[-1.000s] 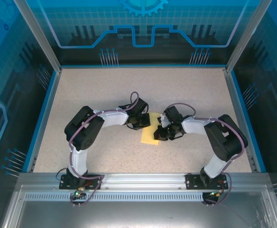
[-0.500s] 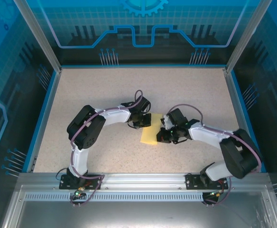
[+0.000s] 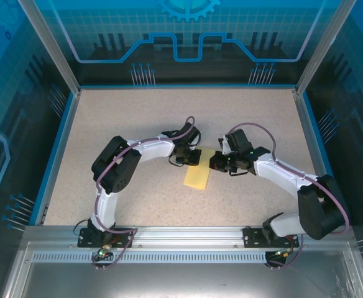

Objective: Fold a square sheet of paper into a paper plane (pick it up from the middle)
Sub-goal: Fold the square sheet of paper in half at the center of the table, then rotate the square sheet of paper at the center of the table.

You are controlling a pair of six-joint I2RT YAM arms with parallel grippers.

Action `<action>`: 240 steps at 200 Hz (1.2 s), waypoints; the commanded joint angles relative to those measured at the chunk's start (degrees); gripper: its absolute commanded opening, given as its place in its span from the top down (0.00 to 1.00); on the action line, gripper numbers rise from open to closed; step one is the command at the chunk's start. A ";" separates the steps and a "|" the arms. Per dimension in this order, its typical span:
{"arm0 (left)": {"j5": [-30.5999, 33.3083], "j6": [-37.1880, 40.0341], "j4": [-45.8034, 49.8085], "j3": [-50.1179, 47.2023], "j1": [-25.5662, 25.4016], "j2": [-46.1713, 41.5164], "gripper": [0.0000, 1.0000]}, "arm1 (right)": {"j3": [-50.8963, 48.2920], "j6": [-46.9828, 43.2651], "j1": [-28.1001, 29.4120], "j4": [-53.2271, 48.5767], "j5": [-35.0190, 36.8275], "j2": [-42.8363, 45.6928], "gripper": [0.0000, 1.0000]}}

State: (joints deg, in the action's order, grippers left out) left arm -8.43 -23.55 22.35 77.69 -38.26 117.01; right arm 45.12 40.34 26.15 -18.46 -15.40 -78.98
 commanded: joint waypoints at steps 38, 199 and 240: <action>-0.19 -8.38 -0.67 -3.44 -0.41 -10.74 0.88 | -0.22 0.80 0.48 -2.55 0.25 -1.80 1.00; 7.93 -30.58 -6.42 -23.04 0.08 -28.56 0.67 | 3.65 3.26 11.35 -0.33 1.87 -18.45 0.95; 8.25 -32.34 -7.29 -24.99 0.03 -29.75 0.67 | 4.97 6.89 12.58 2.01 1.80 -20.23 0.95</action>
State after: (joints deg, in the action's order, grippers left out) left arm -1.28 -53.69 15.97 54.41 -38.30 89.01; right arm 49.06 43.81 37.34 -17.80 -14.28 -96.90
